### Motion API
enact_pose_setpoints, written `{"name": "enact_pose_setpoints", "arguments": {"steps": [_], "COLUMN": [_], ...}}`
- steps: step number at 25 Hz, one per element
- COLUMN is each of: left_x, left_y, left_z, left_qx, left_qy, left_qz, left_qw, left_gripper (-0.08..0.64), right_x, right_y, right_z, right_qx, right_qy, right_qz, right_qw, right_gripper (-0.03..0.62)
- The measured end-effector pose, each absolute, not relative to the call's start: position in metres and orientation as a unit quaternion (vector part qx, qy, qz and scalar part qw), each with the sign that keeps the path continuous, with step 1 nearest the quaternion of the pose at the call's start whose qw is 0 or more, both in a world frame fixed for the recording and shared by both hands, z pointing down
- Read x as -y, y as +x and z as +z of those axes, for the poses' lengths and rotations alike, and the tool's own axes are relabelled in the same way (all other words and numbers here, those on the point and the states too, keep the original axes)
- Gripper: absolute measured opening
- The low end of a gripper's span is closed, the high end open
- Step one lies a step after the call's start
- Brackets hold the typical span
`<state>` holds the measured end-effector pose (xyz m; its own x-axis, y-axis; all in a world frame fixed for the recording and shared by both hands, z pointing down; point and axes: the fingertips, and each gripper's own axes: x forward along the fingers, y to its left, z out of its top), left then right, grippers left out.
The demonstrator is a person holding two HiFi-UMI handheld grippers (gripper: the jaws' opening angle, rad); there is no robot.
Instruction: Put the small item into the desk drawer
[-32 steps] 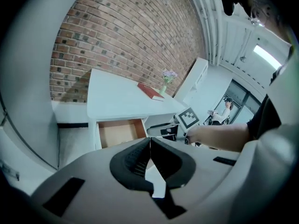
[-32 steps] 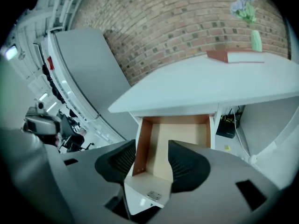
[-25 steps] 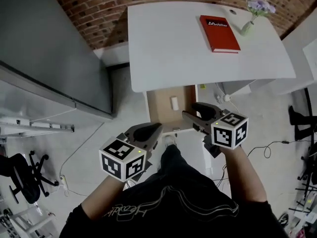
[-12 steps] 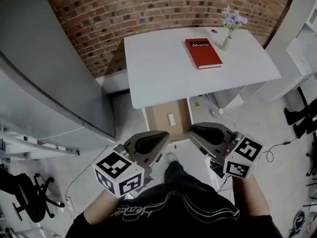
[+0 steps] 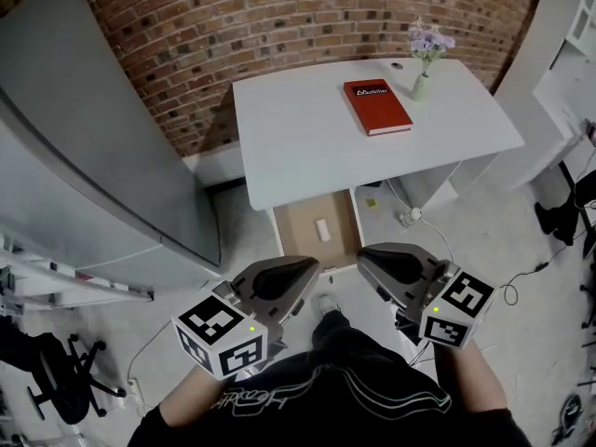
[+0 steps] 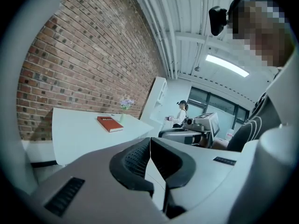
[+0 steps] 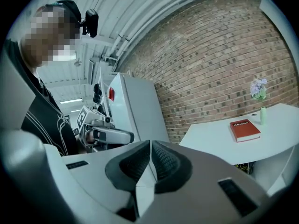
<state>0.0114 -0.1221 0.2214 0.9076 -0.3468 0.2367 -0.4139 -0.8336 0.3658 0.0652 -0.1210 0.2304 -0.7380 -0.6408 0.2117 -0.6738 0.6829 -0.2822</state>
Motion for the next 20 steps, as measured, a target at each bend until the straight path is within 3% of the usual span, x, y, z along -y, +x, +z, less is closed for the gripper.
{"name": "enact_pose_setpoints", "arguments": {"steps": [20], "left_x": [0.126], "left_y": [0.033], "left_z": [0.242], "left_qx": [0.191], "left_qy": [0.948], "left_qz": [0.068], "left_qw": [0.243], "left_gripper": [0.021], "right_x": [0.121], "right_y": [0.077], "right_z": [0.249], "right_qx": [0.912], "right_qy": [0.364], "right_qz": [0.187], "right_qw": [0.036], "right_gripper": [0.048]}}
